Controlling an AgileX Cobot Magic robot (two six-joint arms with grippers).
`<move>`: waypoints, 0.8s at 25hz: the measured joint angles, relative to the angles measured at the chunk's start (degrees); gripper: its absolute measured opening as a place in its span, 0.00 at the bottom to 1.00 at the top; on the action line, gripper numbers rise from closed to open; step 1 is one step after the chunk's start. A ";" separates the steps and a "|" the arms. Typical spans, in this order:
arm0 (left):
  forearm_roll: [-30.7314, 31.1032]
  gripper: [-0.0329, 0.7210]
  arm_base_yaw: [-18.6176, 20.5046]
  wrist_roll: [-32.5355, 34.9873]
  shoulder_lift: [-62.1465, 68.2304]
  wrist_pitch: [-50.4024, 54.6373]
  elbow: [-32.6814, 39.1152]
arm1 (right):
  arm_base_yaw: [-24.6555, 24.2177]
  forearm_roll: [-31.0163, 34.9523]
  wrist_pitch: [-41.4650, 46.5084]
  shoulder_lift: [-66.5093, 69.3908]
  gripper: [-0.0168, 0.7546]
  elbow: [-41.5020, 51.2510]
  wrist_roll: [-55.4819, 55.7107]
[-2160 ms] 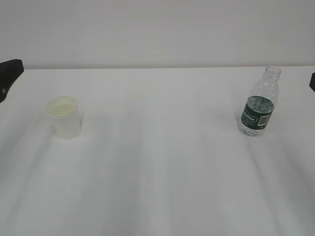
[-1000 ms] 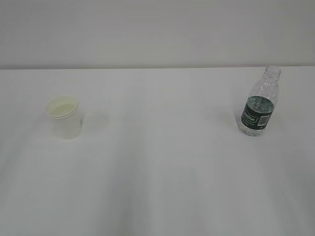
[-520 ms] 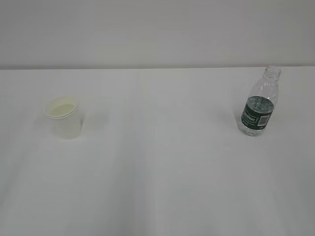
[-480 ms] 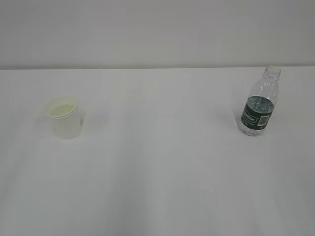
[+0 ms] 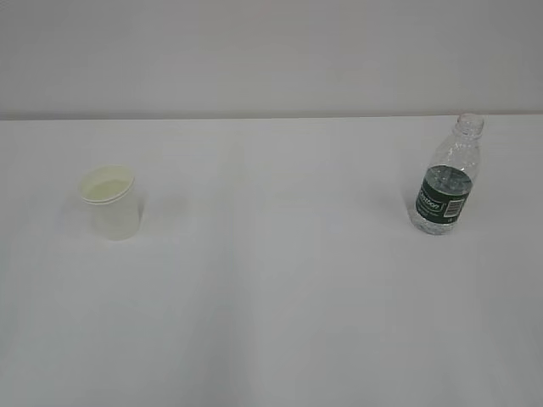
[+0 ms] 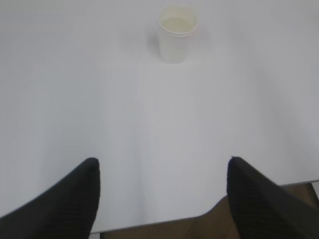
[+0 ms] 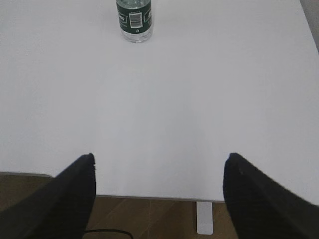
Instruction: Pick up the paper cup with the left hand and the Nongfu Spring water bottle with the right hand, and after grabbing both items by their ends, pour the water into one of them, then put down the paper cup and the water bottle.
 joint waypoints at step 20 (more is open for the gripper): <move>-2.28 0.76 -0.09 -0.12 -14.24 1.34 3.65 | 0.00 1.66 1.77 -10.86 0.79 2.93 0.01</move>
